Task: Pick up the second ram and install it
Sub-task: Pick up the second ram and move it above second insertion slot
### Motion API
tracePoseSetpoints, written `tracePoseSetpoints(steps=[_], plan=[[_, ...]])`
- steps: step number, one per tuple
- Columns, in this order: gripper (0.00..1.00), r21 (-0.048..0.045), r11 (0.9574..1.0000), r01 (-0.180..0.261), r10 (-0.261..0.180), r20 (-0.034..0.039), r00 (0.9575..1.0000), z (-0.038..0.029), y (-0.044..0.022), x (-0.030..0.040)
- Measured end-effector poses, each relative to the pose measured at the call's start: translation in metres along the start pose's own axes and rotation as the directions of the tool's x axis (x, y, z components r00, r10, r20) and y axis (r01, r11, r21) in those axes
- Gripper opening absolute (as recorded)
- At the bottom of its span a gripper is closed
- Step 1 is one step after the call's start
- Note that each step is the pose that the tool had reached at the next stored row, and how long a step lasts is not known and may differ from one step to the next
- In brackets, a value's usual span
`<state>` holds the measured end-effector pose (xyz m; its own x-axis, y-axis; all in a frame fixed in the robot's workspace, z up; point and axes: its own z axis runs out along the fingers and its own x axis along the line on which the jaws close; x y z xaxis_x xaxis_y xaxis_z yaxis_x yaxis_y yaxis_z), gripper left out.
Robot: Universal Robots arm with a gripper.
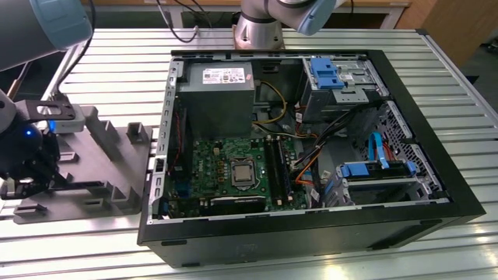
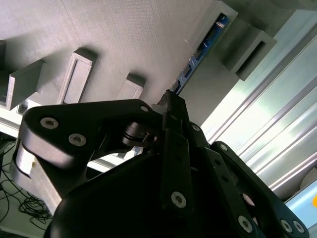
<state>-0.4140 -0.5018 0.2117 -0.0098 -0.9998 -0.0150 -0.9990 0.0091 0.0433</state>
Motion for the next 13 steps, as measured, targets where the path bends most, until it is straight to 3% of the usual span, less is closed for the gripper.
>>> tracePoseSetpoints(steps=[13], plan=[[0.11,0.0002,1.0,0.0,0.0,0.0002,1.0,-0.0075,0.0004,-0.0001]])
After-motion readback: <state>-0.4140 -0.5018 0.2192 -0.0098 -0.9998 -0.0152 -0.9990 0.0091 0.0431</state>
